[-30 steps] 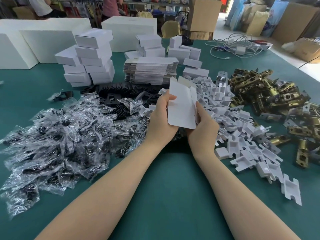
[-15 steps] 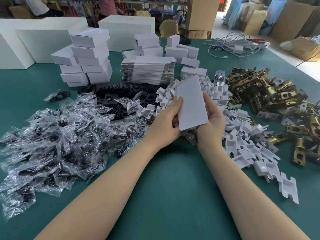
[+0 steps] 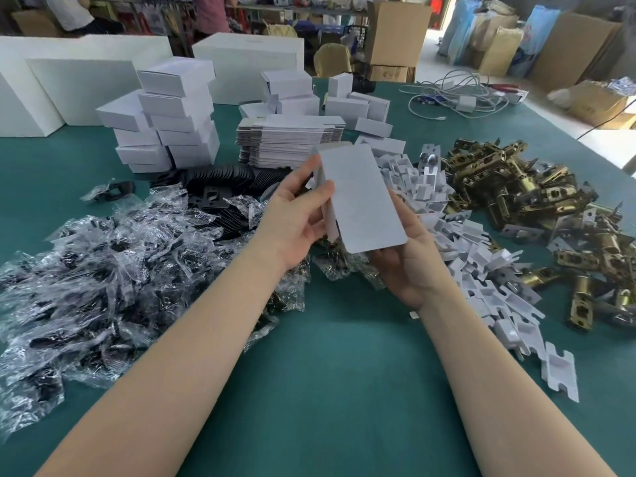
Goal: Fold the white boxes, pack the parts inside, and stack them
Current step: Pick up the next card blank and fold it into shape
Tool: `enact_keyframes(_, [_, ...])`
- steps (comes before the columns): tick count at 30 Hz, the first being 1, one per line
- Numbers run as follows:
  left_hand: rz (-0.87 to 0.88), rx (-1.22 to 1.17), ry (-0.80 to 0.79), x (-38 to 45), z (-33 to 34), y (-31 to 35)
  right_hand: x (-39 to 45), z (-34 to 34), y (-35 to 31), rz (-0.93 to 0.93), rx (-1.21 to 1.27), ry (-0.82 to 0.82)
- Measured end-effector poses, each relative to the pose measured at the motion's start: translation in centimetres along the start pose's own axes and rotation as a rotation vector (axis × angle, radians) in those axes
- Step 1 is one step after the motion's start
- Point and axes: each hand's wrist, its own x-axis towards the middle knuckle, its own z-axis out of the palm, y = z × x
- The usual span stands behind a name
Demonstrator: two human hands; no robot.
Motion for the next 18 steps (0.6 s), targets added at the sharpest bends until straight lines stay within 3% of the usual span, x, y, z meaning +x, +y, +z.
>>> enact_keyframes(2, [0.011,0.000,0.006,0.0,-0.1,0.5,0.0,-0.8,-0.5,0.076,0.073,-0.021])
enact_keyframes(5, [0.010,0.049,0.012,-0.2,-0.1,0.6,0.1,-1.0,-1.1,0.118,0.180,0.108])
enact_keyframes(9, [-0.039,0.199,-0.079,-0.4,0.4,-0.1,-0.2,0.0,-0.6,0.092,-0.240,0.331])
enact_keyframes(12, [-0.079,0.228,-0.043,-0.6,0.8,-0.6,-0.4,0.3,-0.4,0.086,-0.361,0.352])
enact_keyframes(18, [-0.086,0.206,0.028,-0.6,0.7,-0.8,-0.5,0.0,-0.4,0.095,-0.232,0.285])
